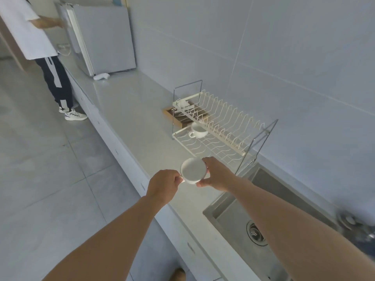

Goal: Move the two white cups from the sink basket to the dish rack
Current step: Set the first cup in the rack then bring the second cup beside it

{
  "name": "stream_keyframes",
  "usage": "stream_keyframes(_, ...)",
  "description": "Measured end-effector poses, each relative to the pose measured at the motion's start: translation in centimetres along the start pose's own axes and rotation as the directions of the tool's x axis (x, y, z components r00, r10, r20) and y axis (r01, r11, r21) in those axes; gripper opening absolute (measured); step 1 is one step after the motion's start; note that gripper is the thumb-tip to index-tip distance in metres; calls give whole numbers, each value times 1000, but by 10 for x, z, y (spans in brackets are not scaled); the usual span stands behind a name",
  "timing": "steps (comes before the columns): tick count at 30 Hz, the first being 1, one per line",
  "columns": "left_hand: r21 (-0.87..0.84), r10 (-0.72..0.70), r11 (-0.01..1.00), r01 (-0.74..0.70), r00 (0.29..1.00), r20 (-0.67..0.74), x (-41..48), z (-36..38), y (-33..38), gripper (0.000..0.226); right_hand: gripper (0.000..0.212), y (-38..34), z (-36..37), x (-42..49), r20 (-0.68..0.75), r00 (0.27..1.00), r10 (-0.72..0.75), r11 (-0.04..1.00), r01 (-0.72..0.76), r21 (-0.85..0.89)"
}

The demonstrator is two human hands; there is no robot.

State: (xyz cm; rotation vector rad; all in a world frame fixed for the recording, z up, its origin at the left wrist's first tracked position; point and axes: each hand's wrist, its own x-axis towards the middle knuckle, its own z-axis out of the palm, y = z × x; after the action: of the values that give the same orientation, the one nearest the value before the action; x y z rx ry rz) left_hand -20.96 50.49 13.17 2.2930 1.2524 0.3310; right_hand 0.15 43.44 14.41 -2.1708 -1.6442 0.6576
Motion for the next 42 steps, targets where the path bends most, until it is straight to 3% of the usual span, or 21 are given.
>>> stream_keyframes(6,-7,92,996,-92,995,34,81,19,-9,47,92,31,1,60,-19,996,91,992,-89,88)
stream_keyframes(12,-27,131,991,-130,987,88,142,38,-6,24,89,54,-3,89,-76,974,214,966,-200,164)
stream_keyframes(15,-22,179,984,-178,975,131,169,49,-6,23,81,65,0,99,-112,952,286,943,-258,211)
stream_keyframes(28,-124,347,938,-325,893,285,263,96,-2,21,91,94,18,132,-162,746,646,734,-548,402)
stream_keyframes(36,-186,433,900,-394,855,285,287,109,3,24,86,95,13,142,-166,666,727,650,-590,479)
stream_keyframes(42,-277,481,872,-403,807,342,288,101,-1,27,84,78,17,141,-144,588,796,589,-696,411)
